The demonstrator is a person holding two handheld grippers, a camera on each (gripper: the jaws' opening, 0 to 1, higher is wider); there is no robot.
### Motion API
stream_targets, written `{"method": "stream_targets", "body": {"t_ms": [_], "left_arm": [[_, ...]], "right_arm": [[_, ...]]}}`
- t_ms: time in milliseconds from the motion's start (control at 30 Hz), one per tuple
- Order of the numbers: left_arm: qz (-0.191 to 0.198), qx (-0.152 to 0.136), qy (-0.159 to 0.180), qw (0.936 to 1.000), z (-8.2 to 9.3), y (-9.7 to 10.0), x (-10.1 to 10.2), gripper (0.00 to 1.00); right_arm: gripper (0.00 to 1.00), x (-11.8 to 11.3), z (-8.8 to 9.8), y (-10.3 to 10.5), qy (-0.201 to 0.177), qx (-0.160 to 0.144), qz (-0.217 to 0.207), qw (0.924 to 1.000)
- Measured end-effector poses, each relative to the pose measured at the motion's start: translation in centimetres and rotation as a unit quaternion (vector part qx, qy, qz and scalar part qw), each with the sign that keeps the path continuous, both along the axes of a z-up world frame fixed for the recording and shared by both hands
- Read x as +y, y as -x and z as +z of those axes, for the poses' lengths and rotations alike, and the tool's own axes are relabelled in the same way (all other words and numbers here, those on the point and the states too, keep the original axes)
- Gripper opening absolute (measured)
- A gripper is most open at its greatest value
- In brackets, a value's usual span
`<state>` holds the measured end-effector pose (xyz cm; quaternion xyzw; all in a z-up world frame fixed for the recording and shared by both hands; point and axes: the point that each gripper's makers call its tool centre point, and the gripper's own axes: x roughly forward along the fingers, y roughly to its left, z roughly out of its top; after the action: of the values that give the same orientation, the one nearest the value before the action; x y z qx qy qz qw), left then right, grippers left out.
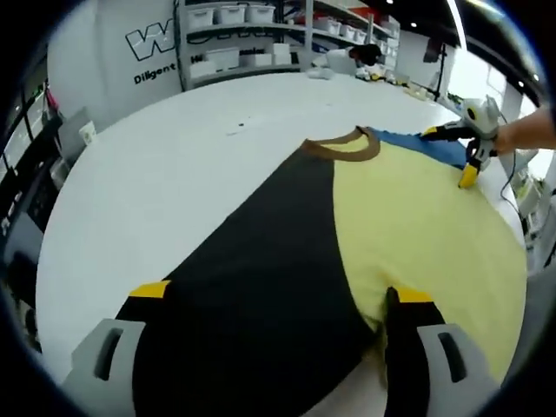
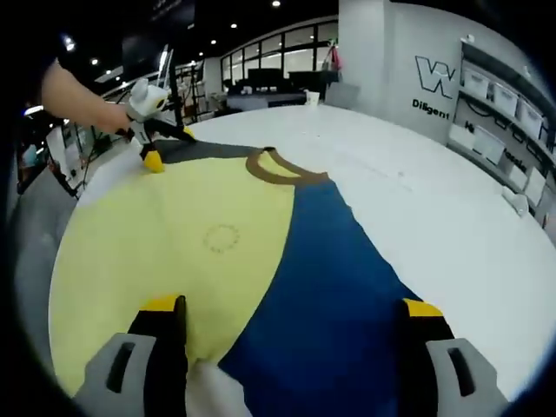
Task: Fold the garment on the visible template until the final outline fits inside the template.
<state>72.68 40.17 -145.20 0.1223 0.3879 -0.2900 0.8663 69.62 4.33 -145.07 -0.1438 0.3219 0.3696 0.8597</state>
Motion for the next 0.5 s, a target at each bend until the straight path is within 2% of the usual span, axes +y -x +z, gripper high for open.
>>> {"method": "stream_targets", "body": {"t_ms": [200, 500], "left_arm": [[-0.009, -0.007, 0.005, 0.9999, 0.10, 0.17, 1.10, 1.00], [-0.019, -0.007, 0.011, 0.9997, 0.08, 0.02, 1.00, 1.00]], "right_arm": [[1.00, -0.48, -0.04, 0.09, -0.007, -0.003, 0.016, 0.9998], [1.00, -0.60, -0.18, -0.09, 0.002, 0.002, 0.036, 0.9993]]}}
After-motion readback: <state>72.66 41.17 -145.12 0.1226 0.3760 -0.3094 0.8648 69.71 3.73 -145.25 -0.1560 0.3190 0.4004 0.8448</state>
